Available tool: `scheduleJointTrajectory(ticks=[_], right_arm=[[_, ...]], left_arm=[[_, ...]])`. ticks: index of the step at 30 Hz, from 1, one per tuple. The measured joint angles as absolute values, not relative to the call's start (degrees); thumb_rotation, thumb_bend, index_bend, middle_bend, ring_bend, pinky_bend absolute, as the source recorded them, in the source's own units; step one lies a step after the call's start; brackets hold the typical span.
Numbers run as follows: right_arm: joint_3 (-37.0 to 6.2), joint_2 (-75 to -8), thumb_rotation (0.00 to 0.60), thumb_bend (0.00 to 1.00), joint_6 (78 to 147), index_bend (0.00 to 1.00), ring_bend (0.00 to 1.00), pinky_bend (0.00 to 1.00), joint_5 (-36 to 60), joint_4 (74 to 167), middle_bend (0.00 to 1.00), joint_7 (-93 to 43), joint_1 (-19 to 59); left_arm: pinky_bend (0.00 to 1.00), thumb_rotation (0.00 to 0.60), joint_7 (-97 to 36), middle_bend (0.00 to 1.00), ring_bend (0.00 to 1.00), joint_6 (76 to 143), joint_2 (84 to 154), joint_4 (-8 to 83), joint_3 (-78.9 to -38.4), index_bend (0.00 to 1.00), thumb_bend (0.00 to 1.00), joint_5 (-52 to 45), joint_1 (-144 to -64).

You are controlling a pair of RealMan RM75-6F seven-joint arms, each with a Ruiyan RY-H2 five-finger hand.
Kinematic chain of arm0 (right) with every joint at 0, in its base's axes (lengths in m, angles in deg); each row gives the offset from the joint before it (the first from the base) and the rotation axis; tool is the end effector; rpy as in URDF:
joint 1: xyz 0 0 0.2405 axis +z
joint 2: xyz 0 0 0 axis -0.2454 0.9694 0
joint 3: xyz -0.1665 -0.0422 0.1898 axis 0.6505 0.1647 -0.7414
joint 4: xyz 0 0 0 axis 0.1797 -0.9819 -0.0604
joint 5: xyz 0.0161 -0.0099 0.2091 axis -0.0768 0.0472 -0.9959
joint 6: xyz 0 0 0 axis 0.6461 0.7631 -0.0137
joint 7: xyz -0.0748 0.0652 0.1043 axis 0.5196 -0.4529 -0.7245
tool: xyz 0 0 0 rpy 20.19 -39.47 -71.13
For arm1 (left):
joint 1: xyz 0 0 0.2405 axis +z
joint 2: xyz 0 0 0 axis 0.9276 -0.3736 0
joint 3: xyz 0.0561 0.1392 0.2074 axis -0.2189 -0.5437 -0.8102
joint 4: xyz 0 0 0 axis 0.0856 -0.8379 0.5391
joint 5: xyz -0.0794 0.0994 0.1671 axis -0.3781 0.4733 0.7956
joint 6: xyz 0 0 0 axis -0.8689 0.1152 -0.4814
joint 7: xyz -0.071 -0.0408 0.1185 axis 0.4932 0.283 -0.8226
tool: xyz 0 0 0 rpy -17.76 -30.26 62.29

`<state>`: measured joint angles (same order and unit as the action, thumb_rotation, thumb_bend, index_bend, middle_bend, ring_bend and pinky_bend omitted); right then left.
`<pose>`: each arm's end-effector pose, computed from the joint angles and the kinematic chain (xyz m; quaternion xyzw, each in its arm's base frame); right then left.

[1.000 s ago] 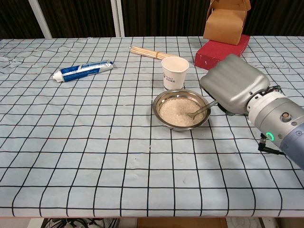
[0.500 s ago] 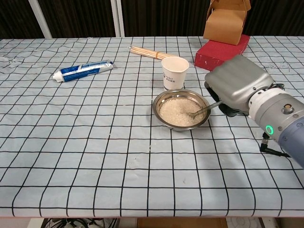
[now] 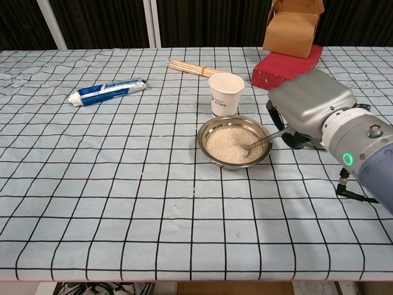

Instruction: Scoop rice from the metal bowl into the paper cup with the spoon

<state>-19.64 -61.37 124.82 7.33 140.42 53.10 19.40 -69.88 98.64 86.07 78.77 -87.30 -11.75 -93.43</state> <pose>-0.1118 -0.2872 -0.0381 0.7398 -0.2041 0.2289 0.5989 -0.3278 0.1359 0.1296 -0.7625 -0.4518 0.0747 0.4570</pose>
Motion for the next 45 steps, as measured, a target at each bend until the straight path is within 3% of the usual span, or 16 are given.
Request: scheduleJointTrajectory(ticks=[34, 45], right_arm=[[-23.85, -59.62, 0.6, 0.46, 129.65, 0.66, 1.0, 1.0, -7.46, 149.65, 1.0, 45.87, 21.26], [-23.37, -58.73, 0.6, 0.46, 130.71, 0.66, 1.0, 1.0, -8.81, 150.03, 1.0, 44.0, 22.42]], left_arm=[[0.0, 0.6, -70.05, 0.0, 0.0, 98.72, 86.09, 78.83, -87.41, 0.0, 0.06, -11.89, -93.52], [0.0, 0.6, -70.07, 0.0, 0.0, 98.77, 86.11, 78.82, -87.42, 0.0, 0.06, -11.88, -93.52]])
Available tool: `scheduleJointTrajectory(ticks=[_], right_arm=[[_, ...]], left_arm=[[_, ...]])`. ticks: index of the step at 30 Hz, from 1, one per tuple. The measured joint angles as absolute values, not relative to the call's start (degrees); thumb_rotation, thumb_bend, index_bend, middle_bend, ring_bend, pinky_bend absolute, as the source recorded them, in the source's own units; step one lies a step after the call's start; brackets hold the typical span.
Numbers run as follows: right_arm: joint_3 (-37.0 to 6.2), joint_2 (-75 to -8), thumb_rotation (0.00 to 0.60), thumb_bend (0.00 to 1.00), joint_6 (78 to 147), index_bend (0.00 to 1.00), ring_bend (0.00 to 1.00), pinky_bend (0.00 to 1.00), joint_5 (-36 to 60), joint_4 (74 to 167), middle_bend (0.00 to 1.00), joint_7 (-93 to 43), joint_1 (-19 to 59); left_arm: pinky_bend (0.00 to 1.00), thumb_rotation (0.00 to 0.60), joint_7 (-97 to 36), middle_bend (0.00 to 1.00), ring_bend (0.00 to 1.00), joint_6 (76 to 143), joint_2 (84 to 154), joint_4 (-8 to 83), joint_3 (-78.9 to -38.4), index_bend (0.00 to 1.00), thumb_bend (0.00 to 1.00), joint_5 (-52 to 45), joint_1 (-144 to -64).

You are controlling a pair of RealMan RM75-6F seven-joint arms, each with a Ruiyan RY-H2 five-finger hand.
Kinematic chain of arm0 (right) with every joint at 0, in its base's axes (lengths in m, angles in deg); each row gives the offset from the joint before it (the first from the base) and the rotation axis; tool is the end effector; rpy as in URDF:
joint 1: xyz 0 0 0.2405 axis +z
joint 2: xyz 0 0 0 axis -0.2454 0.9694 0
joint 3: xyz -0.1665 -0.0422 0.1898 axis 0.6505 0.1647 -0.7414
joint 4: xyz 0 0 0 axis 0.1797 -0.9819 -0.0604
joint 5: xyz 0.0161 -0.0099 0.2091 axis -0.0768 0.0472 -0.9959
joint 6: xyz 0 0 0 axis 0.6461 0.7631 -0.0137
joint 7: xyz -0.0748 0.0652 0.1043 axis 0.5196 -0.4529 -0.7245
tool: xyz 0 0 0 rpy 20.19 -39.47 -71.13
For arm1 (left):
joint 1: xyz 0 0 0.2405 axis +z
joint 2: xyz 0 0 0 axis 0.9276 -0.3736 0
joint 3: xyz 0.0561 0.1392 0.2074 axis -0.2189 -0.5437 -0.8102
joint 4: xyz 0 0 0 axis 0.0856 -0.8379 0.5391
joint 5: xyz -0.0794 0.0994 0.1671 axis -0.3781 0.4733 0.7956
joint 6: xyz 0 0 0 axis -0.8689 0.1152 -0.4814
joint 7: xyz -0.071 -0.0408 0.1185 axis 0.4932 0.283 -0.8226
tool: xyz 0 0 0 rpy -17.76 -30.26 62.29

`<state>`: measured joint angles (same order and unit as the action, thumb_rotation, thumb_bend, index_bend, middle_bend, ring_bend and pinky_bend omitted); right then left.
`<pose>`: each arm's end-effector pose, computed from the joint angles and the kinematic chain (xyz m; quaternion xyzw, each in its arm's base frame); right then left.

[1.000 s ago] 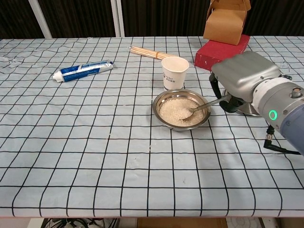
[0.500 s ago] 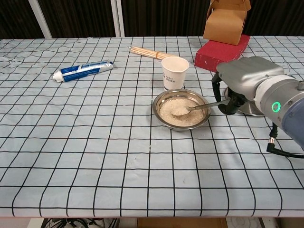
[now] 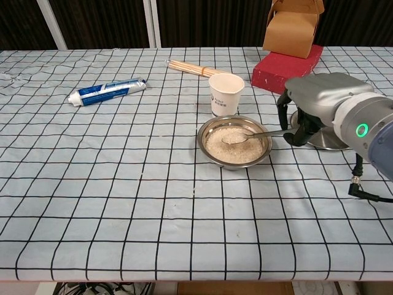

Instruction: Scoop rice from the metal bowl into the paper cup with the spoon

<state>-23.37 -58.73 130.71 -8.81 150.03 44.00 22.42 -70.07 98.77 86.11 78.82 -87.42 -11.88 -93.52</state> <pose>-0.1067 -0.2891 -0.0195 0.6816 -0.3804 0.2541 0.5711 -0.3278 0.1358 0.1296 -0.7628 -0.4510 0.0757 0.4572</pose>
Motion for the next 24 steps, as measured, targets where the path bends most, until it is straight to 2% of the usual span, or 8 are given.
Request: scheduleJointTrajectory(ticks=[16, 24], right_arm=[[-22.7, -57.96, 0.6, 0.46, 132.22, 0.66, 1.0, 1.0, -10.63, 150.74, 1.0, 42.02, 24.29], [-23.66, -57.64, 0.6, 0.46, 132.73, 0.66, 1.0, 1.0, -11.96, 151.33, 1.0, 41.35, 25.32]], left_arm=[[0.0, 0.6, -70.02, 0.0, 0.0, 98.8, 86.15, 78.79, -87.42, 0.0, 0.06, -11.86, -93.51], [0.0, 0.6, -70.08, 0.0, 0.0, 98.81, 86.15, 78.8, -87.46, 0.0, 0.06, -11.84, -93.51]])
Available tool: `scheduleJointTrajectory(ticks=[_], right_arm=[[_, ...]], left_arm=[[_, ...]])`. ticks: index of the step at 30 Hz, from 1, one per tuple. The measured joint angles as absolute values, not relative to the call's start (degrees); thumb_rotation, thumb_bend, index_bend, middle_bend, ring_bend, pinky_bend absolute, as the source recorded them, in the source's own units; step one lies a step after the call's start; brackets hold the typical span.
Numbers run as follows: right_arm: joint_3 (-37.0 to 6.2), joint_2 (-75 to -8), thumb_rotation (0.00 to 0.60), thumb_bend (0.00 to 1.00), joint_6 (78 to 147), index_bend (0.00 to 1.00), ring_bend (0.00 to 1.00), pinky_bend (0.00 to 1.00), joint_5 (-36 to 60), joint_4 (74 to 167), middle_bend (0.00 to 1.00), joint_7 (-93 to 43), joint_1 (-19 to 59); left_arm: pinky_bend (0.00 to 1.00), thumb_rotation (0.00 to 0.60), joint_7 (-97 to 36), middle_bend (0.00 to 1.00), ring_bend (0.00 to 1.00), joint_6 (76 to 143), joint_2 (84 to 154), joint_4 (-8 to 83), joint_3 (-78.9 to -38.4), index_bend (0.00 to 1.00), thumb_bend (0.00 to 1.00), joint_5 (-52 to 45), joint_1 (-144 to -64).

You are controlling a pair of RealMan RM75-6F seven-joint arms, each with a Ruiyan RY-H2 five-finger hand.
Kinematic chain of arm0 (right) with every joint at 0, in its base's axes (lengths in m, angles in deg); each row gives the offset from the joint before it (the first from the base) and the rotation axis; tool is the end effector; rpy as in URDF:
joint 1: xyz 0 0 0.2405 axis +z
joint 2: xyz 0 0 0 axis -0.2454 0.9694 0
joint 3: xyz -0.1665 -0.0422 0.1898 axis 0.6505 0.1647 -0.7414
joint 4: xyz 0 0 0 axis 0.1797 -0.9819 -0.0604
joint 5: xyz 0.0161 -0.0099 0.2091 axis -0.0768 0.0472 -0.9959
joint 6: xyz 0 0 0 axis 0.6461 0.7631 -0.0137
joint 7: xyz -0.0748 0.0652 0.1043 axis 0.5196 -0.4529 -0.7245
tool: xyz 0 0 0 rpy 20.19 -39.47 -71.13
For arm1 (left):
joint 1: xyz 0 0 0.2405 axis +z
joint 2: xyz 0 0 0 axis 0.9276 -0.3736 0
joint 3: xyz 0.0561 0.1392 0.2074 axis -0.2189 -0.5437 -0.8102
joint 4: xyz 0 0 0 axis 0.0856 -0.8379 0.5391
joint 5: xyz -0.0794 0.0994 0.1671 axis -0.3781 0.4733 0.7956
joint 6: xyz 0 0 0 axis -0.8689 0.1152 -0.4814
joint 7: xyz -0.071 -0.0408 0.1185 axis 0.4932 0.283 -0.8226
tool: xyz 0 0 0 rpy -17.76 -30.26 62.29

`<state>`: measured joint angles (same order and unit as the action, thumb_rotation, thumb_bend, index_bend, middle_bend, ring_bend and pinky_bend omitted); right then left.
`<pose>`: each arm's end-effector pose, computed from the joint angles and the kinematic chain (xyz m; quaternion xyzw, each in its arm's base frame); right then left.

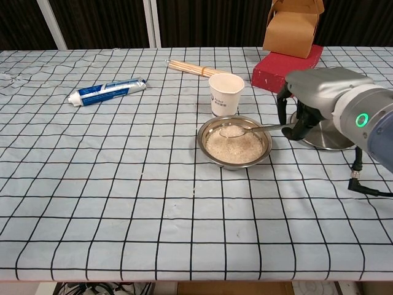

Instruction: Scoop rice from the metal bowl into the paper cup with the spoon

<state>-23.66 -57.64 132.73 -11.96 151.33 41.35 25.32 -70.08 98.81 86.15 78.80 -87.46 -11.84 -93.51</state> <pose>-0.0999 -0.2942 -0.0134 0.6699 -0.3976 0.2652 0.5682 -0.3278 0.1356 0.1294 -0.7630 -0.4507 0.0757 0.4571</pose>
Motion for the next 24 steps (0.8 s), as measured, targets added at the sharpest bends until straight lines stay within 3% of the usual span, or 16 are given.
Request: scheduleJointTrajectory(ticks=[24], right_arm=[[-33.7, -57.28, 0.6, 0.46, 133.88, 0.66, 1.0, 1.0, -20.84, 148.25, 1.0, 43.48, 34.79]], left_arm=[[0.0, 0.6, -70.15, 0.0, 0.0, 98.88, 86.0, 78.78, -87.73, 0.0, 0.06, -11.35, -93.29]])
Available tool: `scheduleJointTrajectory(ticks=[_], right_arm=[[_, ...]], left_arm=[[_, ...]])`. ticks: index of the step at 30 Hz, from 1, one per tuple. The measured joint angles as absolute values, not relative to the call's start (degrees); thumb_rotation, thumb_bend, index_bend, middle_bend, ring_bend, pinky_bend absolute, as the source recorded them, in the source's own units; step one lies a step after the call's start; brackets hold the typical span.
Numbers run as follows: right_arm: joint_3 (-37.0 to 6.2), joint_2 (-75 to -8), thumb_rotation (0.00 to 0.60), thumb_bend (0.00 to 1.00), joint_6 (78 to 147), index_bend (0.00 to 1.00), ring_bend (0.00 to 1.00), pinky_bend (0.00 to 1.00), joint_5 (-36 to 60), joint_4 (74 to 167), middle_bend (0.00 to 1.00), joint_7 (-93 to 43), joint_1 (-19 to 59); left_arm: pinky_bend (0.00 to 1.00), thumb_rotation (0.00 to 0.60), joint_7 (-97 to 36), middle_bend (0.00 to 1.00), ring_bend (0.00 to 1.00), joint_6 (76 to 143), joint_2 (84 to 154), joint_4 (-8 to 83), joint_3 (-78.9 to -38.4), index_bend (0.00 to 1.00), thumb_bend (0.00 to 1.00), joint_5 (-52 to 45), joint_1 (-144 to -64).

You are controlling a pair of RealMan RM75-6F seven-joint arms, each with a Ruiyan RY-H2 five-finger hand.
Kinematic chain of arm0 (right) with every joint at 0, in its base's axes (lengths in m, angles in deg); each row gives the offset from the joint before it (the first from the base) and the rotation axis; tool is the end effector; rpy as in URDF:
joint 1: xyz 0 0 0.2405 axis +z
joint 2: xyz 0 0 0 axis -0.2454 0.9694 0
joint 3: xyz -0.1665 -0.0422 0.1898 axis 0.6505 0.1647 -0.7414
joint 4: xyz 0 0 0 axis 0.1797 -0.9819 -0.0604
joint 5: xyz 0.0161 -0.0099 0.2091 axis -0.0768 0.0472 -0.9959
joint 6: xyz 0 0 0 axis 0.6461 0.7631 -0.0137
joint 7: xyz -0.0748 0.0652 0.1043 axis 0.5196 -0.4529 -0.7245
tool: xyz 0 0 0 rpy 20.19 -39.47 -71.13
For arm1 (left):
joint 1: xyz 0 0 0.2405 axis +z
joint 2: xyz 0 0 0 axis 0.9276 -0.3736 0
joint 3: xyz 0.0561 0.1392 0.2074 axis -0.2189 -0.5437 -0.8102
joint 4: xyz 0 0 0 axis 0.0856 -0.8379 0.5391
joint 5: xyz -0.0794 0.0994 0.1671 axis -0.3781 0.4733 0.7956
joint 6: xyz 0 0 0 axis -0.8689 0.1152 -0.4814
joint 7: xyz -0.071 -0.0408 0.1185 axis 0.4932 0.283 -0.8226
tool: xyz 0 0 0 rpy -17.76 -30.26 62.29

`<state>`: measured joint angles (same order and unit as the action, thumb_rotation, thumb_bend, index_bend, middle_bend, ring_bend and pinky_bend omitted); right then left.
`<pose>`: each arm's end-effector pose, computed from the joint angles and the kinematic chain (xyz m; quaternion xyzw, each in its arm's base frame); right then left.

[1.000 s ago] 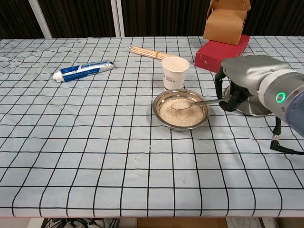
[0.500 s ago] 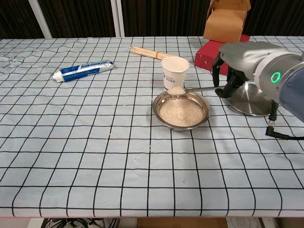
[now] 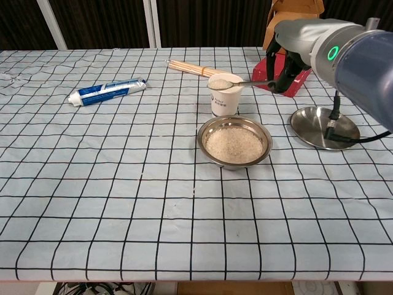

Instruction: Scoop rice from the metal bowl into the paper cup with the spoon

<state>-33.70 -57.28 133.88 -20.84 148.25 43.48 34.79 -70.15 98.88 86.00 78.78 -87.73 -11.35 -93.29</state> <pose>-0.0589 -0.3409 0.0092 0.6352 -0.4032 0.2899 0.5916 -0.3284 0.1336 0.1302 -0.7644 -0.4488 0.0777 0.4563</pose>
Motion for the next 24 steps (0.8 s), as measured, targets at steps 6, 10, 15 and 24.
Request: scheduleJointTrajectory(ticks=[6, 10, 15, 24], right_arm=[[-35.4, -57.04, 0.6, 0.46, 132.28, 0.66, 1.0, 1.0, -23.31, 144.36, 1.0, 43.18, 36.91], [-36.02, -56.93, 0.6, 0.46, 130.59, 0.66, 1.0, 1.0, -24.47, 141.21, 1.0, 42.55, 38.24], [-35.95, -56.99, 0.6, 0.47, 128.7, 0.66, 1.0, 1.0, -25.38, 136.97, 1.0, 41.33, 39.68], [-33.57, -57.41, 0.6, 0.47, 126.36, 0.66, 1.0, 1.0, -25.37, 131.3, 1.0, 39.91, 41.29]], left_arm=[[0.0, 0.6, -70.02, 0.0, 0.0, 98.76, 86.01, 78.76, -87.69, 0.0, 0.06, -11.42, -93.29], [0.0, 0.6, -70.0, 0.0, 0.0, 98.66, 86.03, 78.75, -87.62, 0.0, 0.06, -11.63, -93.37], [0.0, 0.6, -70.02, 0.0, 0.0, 98.47, 86.04, 78.77, -87.57, 0.0, 0.06, -11.97, -93.53], [0.0, 0.6, -69.83, 0.0, 0.0, 98.18, 85.88, 78.76, -87.59, 0.0, 0.06, -11.98, -93.69]])
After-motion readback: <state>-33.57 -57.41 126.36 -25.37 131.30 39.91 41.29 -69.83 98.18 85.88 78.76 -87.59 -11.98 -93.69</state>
